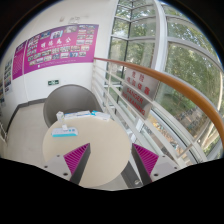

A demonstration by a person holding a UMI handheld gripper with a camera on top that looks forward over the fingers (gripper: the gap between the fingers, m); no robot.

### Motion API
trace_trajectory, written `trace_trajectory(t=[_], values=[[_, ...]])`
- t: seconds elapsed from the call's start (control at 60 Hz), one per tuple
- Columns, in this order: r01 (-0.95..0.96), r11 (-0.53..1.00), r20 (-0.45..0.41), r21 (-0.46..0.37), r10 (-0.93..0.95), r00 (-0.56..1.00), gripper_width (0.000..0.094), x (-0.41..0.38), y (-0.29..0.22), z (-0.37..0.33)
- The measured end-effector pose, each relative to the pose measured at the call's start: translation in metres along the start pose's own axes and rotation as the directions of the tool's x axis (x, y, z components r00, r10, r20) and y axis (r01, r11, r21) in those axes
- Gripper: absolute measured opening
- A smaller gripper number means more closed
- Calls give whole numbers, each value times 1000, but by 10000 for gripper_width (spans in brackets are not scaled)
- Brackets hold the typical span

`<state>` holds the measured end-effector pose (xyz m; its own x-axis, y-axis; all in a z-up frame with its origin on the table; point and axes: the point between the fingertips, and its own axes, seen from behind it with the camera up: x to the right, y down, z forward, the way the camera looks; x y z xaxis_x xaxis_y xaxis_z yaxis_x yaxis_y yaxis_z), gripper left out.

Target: Unplug charger

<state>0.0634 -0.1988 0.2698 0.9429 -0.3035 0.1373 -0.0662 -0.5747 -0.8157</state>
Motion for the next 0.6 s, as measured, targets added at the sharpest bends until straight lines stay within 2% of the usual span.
trace_trajectory(t=[0.383,0.467,0.6], values=[[8,999,-5,-47,-8,1000,858,-17,26,12],[17,998,46,-64,-14,999,861,-43,37,14],[43,997,195,-70,-28,980,859,-116,62,34]])
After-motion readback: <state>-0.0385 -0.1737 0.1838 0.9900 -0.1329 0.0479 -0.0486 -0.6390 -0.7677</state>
